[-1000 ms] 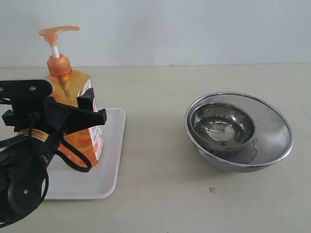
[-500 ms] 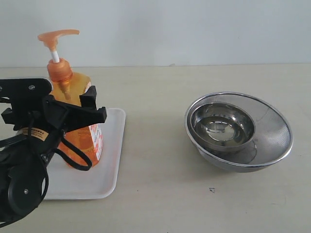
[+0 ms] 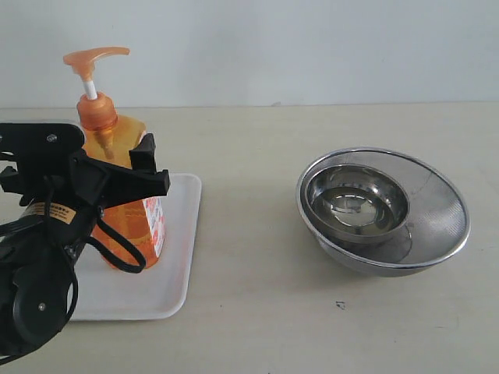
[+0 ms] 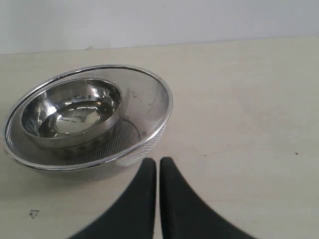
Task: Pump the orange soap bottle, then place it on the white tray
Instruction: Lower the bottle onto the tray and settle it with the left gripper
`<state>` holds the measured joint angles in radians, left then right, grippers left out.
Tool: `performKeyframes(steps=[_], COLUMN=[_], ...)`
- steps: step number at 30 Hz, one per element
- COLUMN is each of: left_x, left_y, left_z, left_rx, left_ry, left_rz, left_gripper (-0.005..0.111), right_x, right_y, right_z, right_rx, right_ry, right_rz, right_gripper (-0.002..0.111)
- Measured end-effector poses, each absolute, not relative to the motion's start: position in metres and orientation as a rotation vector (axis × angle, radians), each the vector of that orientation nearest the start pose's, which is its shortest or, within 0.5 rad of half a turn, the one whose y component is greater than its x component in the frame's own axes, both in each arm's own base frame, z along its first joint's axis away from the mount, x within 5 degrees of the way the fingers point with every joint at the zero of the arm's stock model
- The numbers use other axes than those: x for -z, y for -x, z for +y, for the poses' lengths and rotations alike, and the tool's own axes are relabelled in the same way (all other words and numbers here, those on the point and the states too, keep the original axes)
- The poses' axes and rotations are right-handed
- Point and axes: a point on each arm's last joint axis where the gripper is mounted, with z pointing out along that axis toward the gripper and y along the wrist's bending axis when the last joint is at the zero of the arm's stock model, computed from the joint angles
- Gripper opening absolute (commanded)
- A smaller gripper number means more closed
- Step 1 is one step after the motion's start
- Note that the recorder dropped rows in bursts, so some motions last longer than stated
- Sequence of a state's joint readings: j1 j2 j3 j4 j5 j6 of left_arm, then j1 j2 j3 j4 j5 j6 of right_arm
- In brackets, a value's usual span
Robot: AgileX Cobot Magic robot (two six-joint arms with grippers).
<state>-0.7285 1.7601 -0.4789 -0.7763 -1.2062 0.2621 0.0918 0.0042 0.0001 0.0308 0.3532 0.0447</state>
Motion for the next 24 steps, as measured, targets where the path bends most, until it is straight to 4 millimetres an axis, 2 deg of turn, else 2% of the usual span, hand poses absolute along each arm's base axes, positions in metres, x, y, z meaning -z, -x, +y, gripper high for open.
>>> performKeyframes(steps=[18,24], left_x=[-0.1604,-0.1597], left_y=[-0.2427,-0.2426], left_z=[-0.1377,-0.1382], left_rx=[0.042,0.051], left_ry=[0.009,0.009], left_rz=[1.654,1.662], left_gripper=[0.086,0.097], right_x=[-0.1811,-0.1811], right_y=[-0.0532,-0.0532], right_z=[0.0059,0.0059], right_rx=[-0.126,-0.126], right_ry=[0.024,0.024], right_rz=[1.843,1.843], right_gripper=[0.000,0.000])
